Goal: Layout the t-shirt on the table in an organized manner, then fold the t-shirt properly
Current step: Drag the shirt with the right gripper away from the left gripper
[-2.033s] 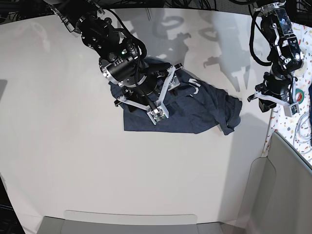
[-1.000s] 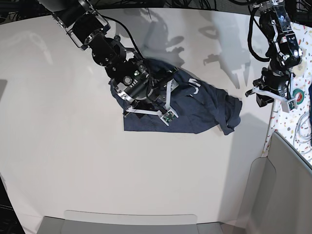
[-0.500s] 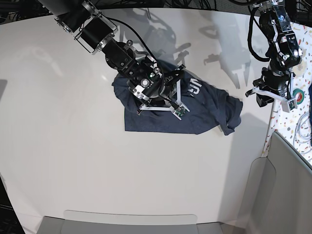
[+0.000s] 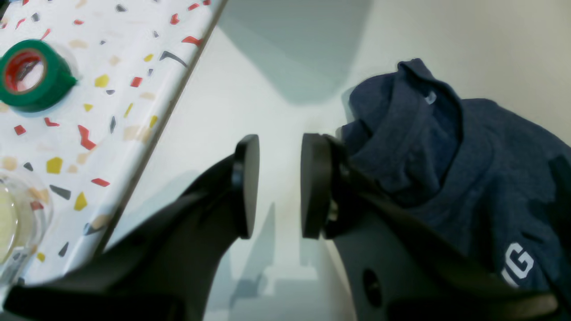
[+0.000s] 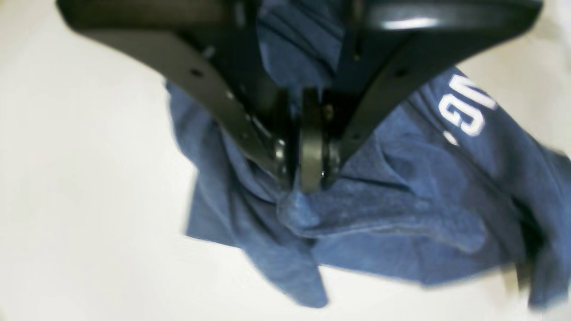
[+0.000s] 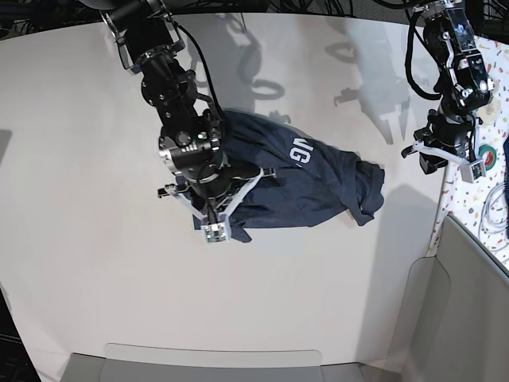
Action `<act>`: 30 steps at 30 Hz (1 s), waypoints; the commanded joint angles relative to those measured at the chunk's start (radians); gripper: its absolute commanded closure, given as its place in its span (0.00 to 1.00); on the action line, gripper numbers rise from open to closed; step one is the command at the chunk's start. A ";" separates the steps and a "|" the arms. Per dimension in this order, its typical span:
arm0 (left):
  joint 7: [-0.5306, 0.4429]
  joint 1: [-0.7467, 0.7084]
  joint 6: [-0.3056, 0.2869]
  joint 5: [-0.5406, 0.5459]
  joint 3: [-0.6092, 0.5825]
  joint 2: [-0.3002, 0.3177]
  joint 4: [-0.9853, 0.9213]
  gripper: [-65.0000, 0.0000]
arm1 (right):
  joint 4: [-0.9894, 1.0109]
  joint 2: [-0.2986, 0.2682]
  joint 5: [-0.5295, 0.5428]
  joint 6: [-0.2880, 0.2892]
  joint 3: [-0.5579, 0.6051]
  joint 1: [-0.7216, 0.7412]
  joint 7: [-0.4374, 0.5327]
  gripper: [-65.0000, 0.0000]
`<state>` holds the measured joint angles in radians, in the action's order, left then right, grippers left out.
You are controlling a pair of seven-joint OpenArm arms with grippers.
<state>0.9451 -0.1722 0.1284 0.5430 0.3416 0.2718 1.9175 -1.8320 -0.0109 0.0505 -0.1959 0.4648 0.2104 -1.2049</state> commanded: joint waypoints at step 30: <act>-0.027 0.007 -0.005 0.006 -0.003 0.014 0.013 0.75 | -0.226 0.102 0.051 -0.307 -0.845 -0.409 0.814 1.00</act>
<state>0.9390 -0.1719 0.1272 0.5438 0.3355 0.2760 1.9175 -2.0384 0.0944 0.1162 -0.5068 -0.3828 -0.2054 -0.4149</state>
